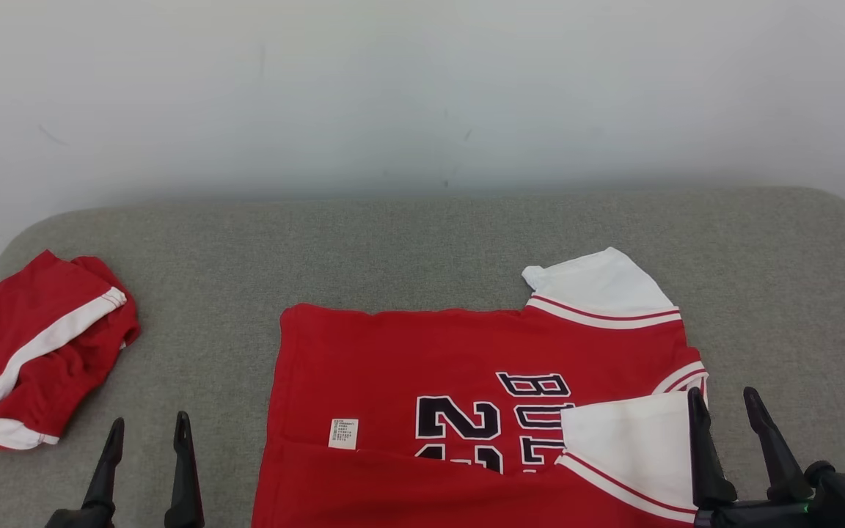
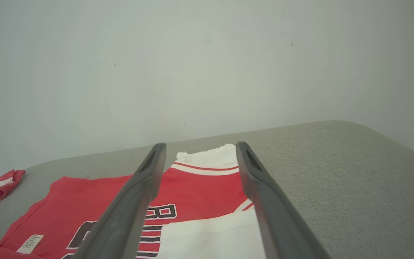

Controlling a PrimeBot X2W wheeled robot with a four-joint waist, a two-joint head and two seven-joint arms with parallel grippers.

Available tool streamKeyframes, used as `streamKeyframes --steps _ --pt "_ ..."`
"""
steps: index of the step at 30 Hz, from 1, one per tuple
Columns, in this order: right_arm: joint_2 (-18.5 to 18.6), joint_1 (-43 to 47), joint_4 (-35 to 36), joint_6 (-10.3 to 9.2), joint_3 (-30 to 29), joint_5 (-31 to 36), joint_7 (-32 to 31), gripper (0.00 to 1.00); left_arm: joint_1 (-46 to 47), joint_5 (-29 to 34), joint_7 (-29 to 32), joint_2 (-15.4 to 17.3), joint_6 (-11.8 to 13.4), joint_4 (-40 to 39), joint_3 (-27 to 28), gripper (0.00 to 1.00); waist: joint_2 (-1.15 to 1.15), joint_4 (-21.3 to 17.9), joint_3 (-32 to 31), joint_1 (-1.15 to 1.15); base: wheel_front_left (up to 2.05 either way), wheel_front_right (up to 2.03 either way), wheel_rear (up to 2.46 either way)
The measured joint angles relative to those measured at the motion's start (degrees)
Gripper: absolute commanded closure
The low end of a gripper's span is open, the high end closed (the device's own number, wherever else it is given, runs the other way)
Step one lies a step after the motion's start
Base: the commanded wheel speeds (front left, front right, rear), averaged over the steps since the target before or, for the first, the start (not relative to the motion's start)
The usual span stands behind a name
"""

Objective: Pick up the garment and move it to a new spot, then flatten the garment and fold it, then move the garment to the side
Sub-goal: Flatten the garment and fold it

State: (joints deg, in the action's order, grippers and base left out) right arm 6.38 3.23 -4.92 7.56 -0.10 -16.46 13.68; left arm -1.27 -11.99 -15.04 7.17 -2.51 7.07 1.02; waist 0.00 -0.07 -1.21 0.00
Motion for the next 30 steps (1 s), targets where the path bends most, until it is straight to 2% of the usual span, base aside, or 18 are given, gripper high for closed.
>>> streamKeyframes --steps 10,14,23,30 --pt "-0.8 0.3 -2.7 0.0 1.3 0.5 0.8 0.0 -0.9 2.1 0.0 -0.9 -1.2 2.3 0.2 0.0 0.0 0.5 0.1 0.01 0.0 0.0 0.0" --pt "0.4 -2.9 -3.6 0.0 1.8 0.4 1.0 0.0 -0.1 2.2 0.0 -0.2 -2.1 3.7 0.6 0.0 0.0 0.1 0.6 0.01 0.0 0.0 0.0" --pt "4.7 -16.7 -8.9 -0.01 1.6 -1.2 -1.1 0.0 12.4 1.3 2.3 4.7 -4.1 6.3 -1.3 0.0 0.0 -0.5 3.3 0.01 0.0 0.0 0.0" --pt "7.6 -30.3 -17.8 -0.01 3.2 -0.4 -3.7 0.0 26.7 -5.0 8.2 7.6 -4.8 11.3 -6.5 0.0 0.0 -0.8 8.0 0.01 0.0 0.0 0.0"
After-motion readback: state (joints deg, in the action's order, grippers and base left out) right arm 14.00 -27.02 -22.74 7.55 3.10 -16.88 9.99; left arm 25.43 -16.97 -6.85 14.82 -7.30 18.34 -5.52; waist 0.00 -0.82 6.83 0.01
